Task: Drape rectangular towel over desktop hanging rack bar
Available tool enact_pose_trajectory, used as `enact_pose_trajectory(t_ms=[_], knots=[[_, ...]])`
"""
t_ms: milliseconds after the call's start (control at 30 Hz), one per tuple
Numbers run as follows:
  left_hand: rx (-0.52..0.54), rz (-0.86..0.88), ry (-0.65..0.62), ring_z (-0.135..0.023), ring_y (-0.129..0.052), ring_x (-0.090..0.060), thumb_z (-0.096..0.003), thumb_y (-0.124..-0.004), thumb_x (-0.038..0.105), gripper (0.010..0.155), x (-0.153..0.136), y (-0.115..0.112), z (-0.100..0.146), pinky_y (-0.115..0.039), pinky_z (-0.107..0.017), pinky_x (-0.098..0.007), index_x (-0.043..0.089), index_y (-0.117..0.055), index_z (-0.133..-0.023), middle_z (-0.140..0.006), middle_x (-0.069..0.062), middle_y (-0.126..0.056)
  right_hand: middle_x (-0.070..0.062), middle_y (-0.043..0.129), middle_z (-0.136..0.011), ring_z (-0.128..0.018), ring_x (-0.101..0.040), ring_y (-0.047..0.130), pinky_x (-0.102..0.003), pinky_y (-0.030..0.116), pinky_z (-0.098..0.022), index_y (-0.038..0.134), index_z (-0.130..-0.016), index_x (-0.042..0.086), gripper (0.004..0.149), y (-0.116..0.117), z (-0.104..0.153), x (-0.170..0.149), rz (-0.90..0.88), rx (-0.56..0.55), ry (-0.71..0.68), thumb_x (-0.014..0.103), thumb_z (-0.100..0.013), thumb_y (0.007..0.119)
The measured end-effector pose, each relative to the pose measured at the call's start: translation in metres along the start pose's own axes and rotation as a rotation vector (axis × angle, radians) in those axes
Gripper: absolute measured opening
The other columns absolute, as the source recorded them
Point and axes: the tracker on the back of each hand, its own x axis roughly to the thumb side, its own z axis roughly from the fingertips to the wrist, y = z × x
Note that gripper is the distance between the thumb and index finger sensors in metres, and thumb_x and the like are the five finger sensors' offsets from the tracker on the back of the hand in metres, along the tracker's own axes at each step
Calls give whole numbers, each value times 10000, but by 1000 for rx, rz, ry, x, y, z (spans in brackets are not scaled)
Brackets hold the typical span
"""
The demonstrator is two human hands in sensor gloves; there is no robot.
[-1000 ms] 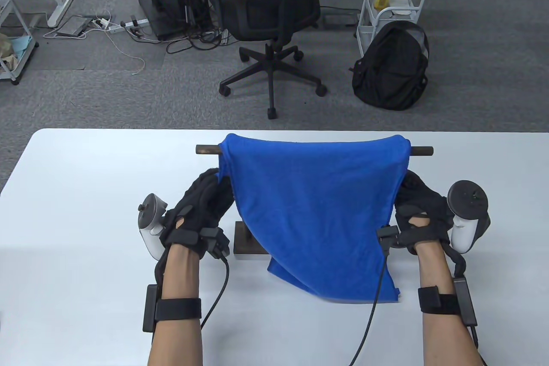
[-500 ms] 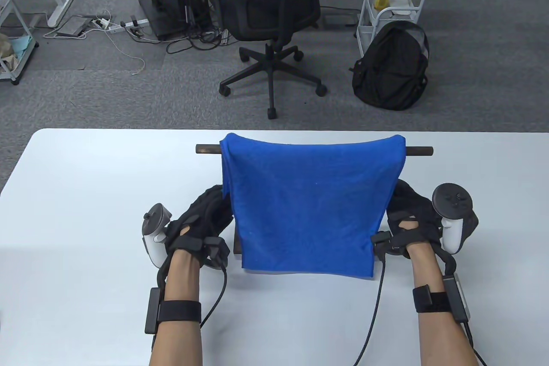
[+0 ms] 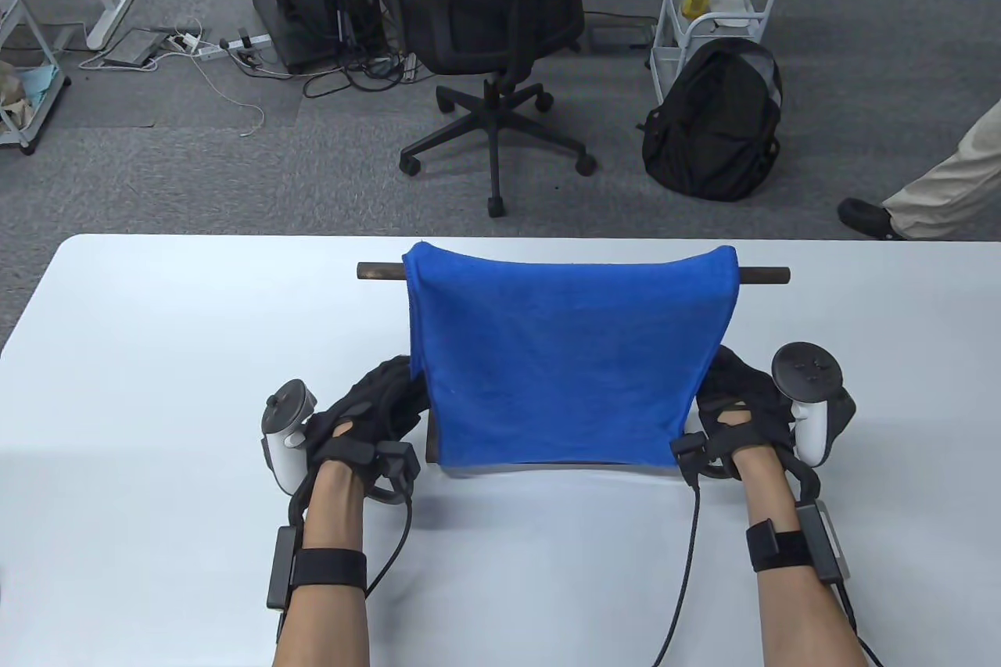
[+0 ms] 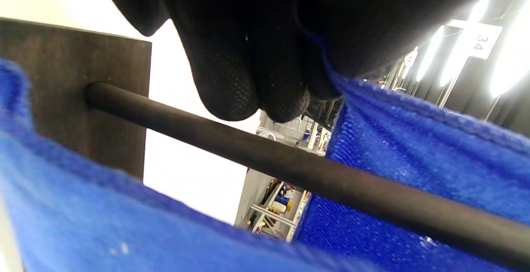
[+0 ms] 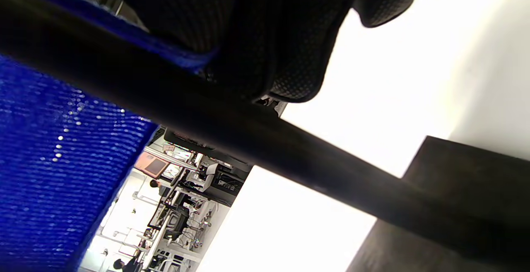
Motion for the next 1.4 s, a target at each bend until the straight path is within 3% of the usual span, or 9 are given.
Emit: enact_pose_trajectory(t_ms=[667,1400], knots=[[98,-139,112,-735,-1097,-267,-475,-842,445,358,-12,4,2,-706,-673,-543,346,-933,-807,-825,16,-1046,-2,1059,-630,-715,-239,1052,-557,679,-635,913,-767,238,375,15,-6,-21,134,65,61,281,-396,882],[156,-256,141,-717,-1108,-276,-469,-851,447,363,-14,7,1,-725,-658,-535,336,-943,-802,-810,10,-1059,-2,1061,-627,-711,-239,1055,-556,683,-632,910,-771,232,381,19,-4,-22,247,93,75,287,-395,882]])
